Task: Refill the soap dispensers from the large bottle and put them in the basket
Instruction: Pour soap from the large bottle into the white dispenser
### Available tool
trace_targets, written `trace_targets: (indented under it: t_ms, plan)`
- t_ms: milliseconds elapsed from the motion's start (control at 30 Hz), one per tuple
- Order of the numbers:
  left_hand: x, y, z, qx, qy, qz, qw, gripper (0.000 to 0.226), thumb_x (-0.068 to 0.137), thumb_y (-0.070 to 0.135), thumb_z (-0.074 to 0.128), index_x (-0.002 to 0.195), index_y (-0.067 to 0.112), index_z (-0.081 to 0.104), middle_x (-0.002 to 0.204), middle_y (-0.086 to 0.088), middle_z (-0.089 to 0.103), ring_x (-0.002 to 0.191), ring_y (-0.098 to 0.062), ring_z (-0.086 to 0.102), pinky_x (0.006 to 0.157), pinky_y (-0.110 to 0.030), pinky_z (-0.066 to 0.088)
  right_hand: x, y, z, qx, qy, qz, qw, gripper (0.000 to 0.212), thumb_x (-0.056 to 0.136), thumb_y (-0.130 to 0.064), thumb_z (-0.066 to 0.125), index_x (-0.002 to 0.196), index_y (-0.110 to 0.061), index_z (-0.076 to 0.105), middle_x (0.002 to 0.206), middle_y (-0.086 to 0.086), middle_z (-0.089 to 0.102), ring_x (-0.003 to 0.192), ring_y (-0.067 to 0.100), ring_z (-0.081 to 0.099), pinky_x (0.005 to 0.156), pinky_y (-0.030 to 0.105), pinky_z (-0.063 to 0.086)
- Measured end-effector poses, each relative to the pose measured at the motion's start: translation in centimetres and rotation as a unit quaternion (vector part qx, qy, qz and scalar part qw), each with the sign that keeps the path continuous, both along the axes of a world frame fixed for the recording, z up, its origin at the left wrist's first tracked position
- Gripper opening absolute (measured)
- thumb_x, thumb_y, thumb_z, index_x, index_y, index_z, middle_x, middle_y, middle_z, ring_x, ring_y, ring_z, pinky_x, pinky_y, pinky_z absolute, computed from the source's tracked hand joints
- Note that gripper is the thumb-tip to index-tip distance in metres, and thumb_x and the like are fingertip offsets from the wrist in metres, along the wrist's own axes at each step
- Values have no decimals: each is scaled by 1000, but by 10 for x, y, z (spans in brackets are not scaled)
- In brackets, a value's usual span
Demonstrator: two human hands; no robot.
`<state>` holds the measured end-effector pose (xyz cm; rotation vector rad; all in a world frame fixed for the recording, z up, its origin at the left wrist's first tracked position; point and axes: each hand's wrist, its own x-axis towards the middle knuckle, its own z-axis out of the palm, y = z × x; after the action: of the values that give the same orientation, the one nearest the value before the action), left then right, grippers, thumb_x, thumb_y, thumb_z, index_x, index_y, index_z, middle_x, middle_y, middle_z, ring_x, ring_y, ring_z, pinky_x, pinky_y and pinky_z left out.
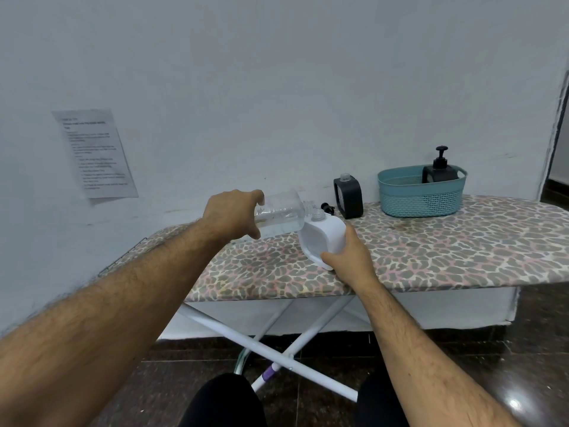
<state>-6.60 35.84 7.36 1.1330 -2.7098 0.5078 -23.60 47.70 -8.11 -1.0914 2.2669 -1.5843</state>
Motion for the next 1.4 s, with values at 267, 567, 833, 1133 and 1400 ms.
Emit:
trace_targets:
  t_ms: [267,567,833,1133,1400]
  plan:
    - [0,2,1,-2,-1,3,1000,69,73,40,84,131,30,48,106,4,70,64,-12,56,71,-34,59,0,0,-1,1,0,0,1000,77,78,-20,74,144,-19,35,129,7,57,111,28,58,80,42,59]
    - [0,6,2,1,0,2,1000,70,74,37,84,133,28,48,112,0,69,74,-17,60,71,-33,59,0,0,0,-2,-2,0,1000,78,77,-20,75,145,-20,35,129,7,57,111,27,58,82,45,58]
    - [0,5,2,-3,-5,7,1000,70,73,41,84,132,29,48,108,2,70,69,-16,58,71,-34,59,0,1,0,-6,-6,5,1000,79,77,-18,74,145,-21,35,128,6,56,110,26,57,81,45,59]
    - [-1,3,0,-4,-2,6,1000,69,73,40,84,131,29,48,108,3,70,67,-15,58,70,-34,59,-1,0,0,-5,-3,4,1000,80,77,-19,75,146,-20,34,130,6,56,111,27,58,81,44,59]
    - [-1,2,-1,-13,-4,6,1000,70,73,41,84,131,29,48,106,3,70,68,-15,59,69,-33,58,0,1,-1,-3,-8,5,1000,78,77,-19,74,145,-20,35,130,7,57,111,28,58,83,46,59]
